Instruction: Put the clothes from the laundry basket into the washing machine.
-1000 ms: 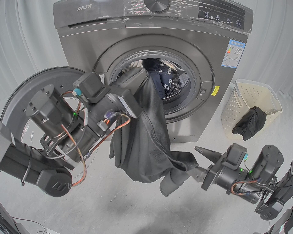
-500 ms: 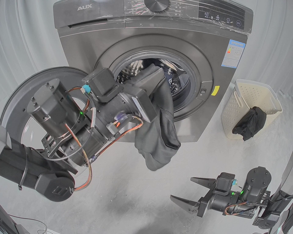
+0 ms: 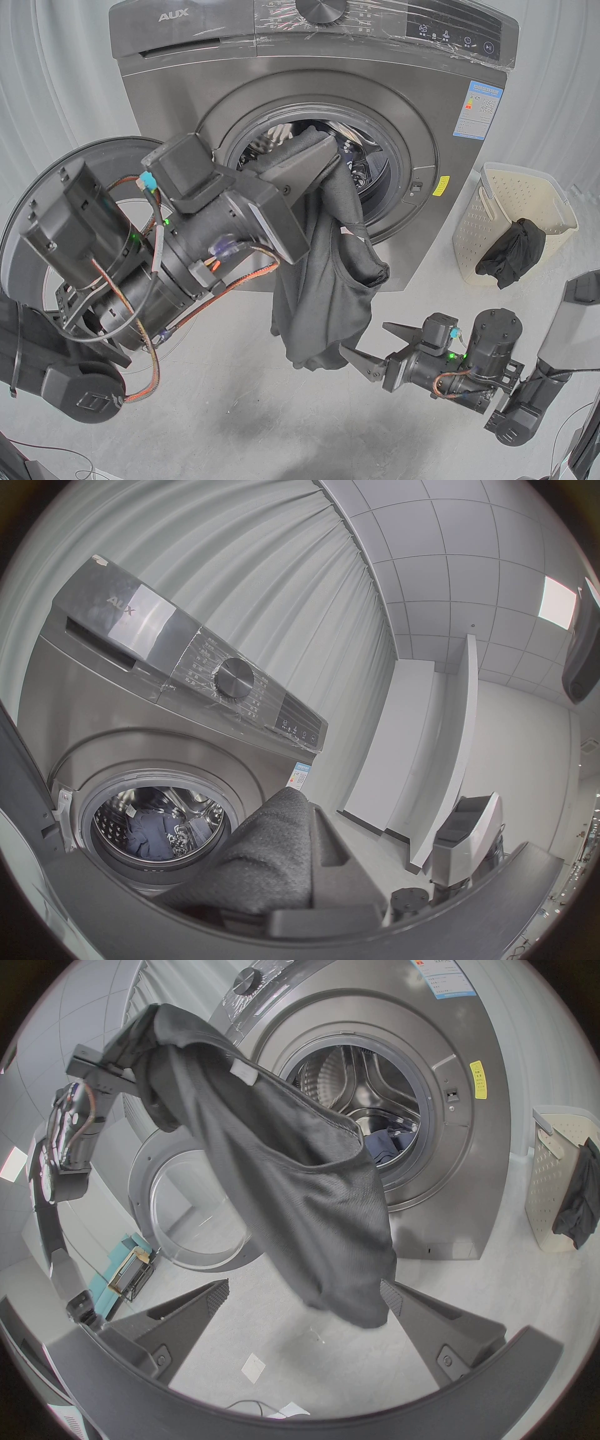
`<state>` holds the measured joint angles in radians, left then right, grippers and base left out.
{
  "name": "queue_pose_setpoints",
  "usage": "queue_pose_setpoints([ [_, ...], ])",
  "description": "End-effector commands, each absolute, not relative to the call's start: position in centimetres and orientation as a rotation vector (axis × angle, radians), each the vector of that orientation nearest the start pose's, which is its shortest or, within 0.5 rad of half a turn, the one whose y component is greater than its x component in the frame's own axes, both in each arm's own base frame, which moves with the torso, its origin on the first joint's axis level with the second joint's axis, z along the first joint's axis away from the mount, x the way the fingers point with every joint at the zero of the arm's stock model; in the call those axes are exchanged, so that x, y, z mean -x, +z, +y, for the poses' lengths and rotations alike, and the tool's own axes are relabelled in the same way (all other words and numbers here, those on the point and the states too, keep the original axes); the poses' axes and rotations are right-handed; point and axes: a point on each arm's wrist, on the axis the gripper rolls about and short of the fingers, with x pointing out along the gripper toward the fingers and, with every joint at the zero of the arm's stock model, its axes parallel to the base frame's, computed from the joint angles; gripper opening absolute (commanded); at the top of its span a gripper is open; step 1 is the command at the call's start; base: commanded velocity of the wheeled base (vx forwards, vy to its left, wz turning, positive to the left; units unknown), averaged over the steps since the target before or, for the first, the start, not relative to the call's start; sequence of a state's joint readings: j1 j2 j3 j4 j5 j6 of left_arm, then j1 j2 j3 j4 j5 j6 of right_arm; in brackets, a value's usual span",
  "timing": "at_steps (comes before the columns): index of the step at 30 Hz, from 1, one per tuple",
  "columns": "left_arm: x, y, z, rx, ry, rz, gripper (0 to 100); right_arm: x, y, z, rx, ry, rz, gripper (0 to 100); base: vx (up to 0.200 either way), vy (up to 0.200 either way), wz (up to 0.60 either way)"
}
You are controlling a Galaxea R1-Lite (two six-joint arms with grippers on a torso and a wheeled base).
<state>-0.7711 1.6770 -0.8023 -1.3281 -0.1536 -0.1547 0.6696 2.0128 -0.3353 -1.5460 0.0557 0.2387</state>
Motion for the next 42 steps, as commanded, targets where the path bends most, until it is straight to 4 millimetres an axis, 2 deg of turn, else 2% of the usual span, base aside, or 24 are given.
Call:
queue_pose_setpoints([
  [1,-19.7,27.0,-19.8,0.291,-0.956,-0.4,0,-26.1,5.9,18.9,-0.189,0.686,0.197,100,0.0,0.0,0.0],
  [5,-19.1,26.9,-20.0,0.295,-0.972,-0.393,0,-27.3,5.6,20.4,-0.198,0.709,0.166,100,0.0,0.0,0.0],
  [16,-19.0,26.5,-19.9,0.291,-0.969,-0.377,0,-27.6,6.6,23.9,-0.222,0.802,0.089,100,0.0,0.0,0.0],
  [20,-19.4,26.5,-20.3,0.294,-0.956,-0.377,0,-28.6,5.2,25.2,-0.207,0.81,0.086,100,0.0,0.0,0.0],
  [23,-19.5,26.6,-20.3,0.295,-0.956,-0.38,0,-29.2,4.8,25.6,-0.197,0.808,0.074,100,0.0,0.0,0.0],
  [27,-19.5,27.2,-20.3,0.303,-0.953,-0.397,0,-31.6,4.1,26.5,-0.211,0.782,0.023,100,0.0,0.0,0.0],
  [30,-19.5,27.4,-20.2,0.305,-0.942,-0.399,0,-32.8,3.8,26.5,-0.216,0.757,0.0,100,0.0,0.0,0.0],
  [36,-19.6,27.7,-20.1,0.31,-0.927,-0.408,0,-34.4,4.3,26.0,-0.229,0.699,-0.048,100,0.0,0.0,0.0],
  [37,-19.6,27.7,-20.1,0.311,-0.927,-0.411,0,-34.5,4.4,25.9,-0.231,0.697,-0.051,0,0.0,0.0,0.0],
  [42,-19.7,27.8,-19.9,0.311,-0.917,-0.415,0,-34.9,4.9,25.0,-0.243,0.675,-0.058,0,0.0,0.0,0.0],
])
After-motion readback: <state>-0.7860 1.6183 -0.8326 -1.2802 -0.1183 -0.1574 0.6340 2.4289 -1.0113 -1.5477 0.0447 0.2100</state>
